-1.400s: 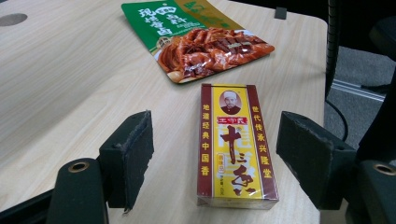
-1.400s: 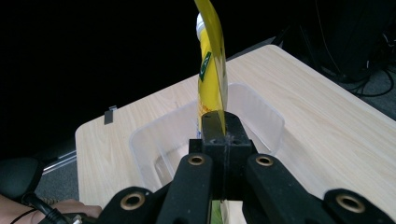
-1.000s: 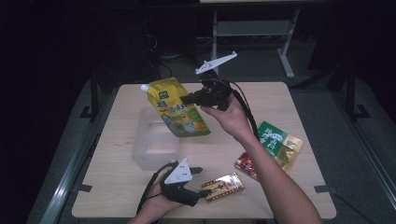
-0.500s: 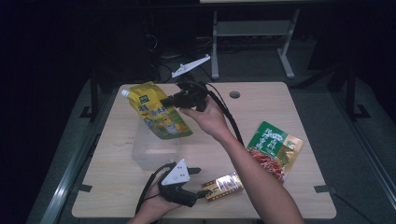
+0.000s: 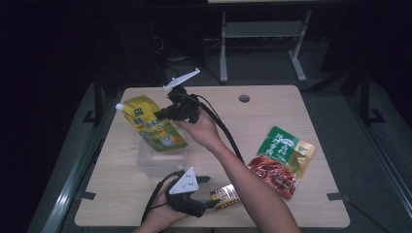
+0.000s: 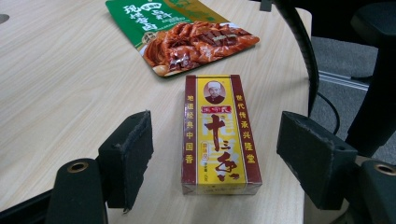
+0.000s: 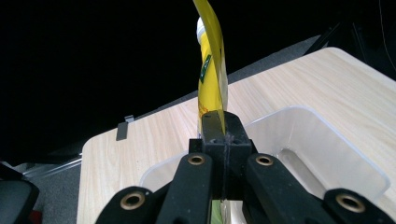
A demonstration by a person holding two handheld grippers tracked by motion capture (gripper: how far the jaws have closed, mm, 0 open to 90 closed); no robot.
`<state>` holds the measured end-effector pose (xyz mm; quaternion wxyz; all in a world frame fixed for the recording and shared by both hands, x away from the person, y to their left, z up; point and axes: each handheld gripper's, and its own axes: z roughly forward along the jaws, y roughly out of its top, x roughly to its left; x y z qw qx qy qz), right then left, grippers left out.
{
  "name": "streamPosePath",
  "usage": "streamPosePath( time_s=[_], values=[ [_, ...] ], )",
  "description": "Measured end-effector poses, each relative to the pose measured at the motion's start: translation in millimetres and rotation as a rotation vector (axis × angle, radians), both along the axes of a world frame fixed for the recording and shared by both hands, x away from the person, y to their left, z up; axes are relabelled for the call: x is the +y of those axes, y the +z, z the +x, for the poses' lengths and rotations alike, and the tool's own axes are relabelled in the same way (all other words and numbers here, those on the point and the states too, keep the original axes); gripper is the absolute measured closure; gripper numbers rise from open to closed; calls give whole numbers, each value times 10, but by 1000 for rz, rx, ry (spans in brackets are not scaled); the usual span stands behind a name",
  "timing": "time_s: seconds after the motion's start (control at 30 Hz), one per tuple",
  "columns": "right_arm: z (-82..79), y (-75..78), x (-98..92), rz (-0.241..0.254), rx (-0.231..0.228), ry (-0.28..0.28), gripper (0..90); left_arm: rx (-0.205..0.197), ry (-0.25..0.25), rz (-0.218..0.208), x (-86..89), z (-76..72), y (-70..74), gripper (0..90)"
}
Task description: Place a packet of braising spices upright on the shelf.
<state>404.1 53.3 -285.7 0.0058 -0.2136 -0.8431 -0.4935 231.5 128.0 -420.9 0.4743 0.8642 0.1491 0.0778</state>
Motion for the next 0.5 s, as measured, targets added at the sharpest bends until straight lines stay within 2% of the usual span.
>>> streamPosePath(
  time_s=[0.23,0.27,0.37,0.5],
  values=[
    [29,-167,13,5,26,-16,900,-6,-7,0,-9,-4,-6,264],
    [38,-228,20,-1,41,-21,900,8,-1,-4,-17,-15,-12,263],
    [51,-303,23,-3,43,-22,900,14,0,-6,-16,-16,-12,263],
    [60,-376,30,-32,47,-21,900,15,0,-10,-16,-12,-13,263]
  ],
)
